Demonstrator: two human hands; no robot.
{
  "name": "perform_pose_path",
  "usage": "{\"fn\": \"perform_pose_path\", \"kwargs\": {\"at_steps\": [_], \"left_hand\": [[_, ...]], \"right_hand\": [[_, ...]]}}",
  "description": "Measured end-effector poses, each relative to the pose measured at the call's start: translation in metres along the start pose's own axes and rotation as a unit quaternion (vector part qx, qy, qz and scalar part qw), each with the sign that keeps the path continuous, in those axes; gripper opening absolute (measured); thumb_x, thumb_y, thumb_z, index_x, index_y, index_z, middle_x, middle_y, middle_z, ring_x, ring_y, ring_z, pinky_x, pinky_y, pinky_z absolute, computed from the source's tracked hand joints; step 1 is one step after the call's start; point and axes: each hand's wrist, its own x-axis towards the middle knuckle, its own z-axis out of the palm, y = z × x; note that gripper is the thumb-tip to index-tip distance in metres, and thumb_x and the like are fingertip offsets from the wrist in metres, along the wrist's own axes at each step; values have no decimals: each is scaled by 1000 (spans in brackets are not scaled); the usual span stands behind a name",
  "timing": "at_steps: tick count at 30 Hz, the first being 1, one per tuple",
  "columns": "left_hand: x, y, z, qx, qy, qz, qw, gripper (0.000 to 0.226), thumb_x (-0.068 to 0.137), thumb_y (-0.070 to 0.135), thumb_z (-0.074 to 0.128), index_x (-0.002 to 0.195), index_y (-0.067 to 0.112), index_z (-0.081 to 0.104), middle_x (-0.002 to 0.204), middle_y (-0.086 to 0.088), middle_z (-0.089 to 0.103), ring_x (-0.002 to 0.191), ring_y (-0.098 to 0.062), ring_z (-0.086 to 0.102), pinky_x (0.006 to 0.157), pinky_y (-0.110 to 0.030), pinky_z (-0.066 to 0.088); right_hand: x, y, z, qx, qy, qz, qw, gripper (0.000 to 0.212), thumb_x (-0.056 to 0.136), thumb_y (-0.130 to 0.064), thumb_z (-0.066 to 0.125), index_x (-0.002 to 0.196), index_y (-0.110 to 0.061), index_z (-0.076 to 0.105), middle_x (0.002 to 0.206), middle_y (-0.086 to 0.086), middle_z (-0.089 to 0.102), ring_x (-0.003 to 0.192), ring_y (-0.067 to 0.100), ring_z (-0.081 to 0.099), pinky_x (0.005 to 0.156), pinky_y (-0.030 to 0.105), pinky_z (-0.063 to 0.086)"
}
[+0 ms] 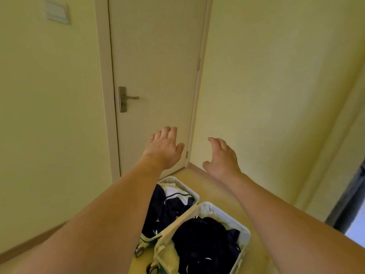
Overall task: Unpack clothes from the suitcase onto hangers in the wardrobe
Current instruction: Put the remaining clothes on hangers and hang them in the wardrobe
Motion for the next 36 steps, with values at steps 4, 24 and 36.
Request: {"fn": "perform_pose_path", "kwargs": {"at_steps": [4, 24, 36], "left_hand": [[23, -27, 103, -3, -74, -22, 997, 60, 101, 45, 30, 152, 15, 17, 155, -9, 24, 140, -31, 26, 116, -45, 21], [-46, -73, 625, -93, -455, -109, 879, 57, 94, 20, 47, 148, 28, 31, 155, -5, 19, 137, -33, 31, 109, -42, 38], [-93, -51, 764, -128, -464, -75, 873, 49, 99, 24, 42, 147, 29, 35, 158, 4, 19, 137, -32, 28, 112, -45, 31]], "right_hand": [[17, 48, 94, 1, -77, 41, 996, 75, 85, -18, 61, 149, -20, 24, 152, 1, 29, 139, 23, 30, 116, 38, 23], [-78, 312, 495, -19, -450, 300, 841, 62, 94, -15, 43, 151, -19, 19, 151, 11, 22, 126, 36, 44, 106, 46, 39], [-135, 366, 584, -63, -493, 303, 813, 26, 87, -41, 54, 108, -27, 60, 146, 7, 27, 122, 34, 42, 105, 44, 38]]}}
